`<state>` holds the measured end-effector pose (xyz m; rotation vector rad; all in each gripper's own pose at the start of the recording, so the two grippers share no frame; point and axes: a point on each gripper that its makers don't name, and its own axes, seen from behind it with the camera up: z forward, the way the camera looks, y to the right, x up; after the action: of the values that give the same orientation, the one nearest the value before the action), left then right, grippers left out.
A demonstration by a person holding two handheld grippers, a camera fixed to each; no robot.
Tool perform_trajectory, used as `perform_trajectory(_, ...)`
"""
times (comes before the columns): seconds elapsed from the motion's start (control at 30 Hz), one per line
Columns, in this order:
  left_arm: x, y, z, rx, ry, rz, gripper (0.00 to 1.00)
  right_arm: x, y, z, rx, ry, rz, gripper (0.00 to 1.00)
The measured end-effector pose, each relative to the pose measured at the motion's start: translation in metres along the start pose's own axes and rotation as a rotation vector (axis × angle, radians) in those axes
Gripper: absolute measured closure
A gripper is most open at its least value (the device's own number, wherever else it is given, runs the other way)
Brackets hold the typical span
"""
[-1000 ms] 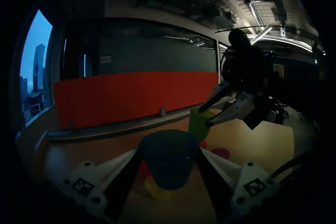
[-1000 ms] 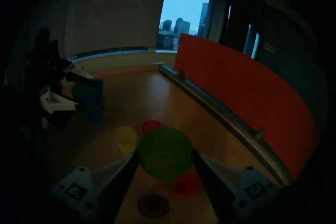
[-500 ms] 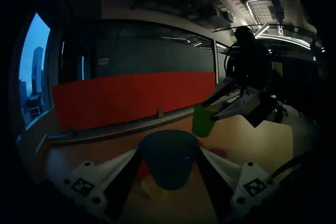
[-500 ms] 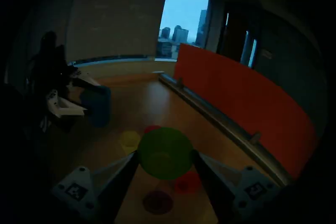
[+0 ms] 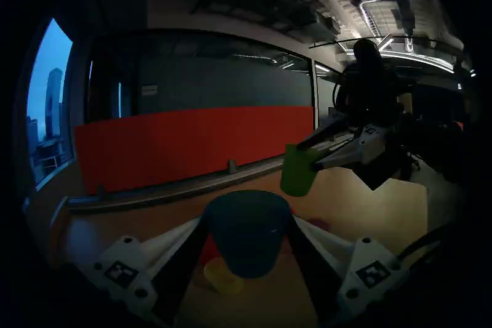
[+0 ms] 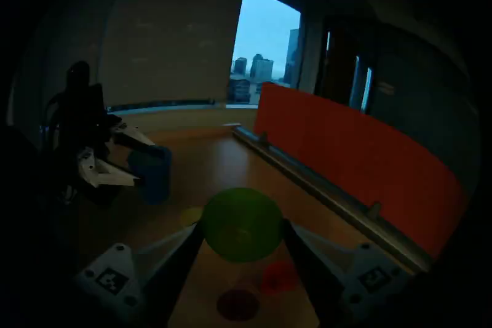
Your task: Pour water
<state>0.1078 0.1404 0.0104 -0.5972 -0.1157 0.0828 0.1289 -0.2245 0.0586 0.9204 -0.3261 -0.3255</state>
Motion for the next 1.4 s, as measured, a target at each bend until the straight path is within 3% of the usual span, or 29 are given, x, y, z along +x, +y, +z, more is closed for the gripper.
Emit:
perform_trajectory(0.57,0.006,0.008,0.006,-0.013,0.010,0.005,0.13,0.019,-0.003,-0.011,-0.014,0.145,0.042,0.01)
perform_trajectory(1.4,0.014,0.010,0.006,-0.034,0.021,-0.004,0.14,0.054,-0.011,-0.022,-0.005,0.302,0.041,0.01)
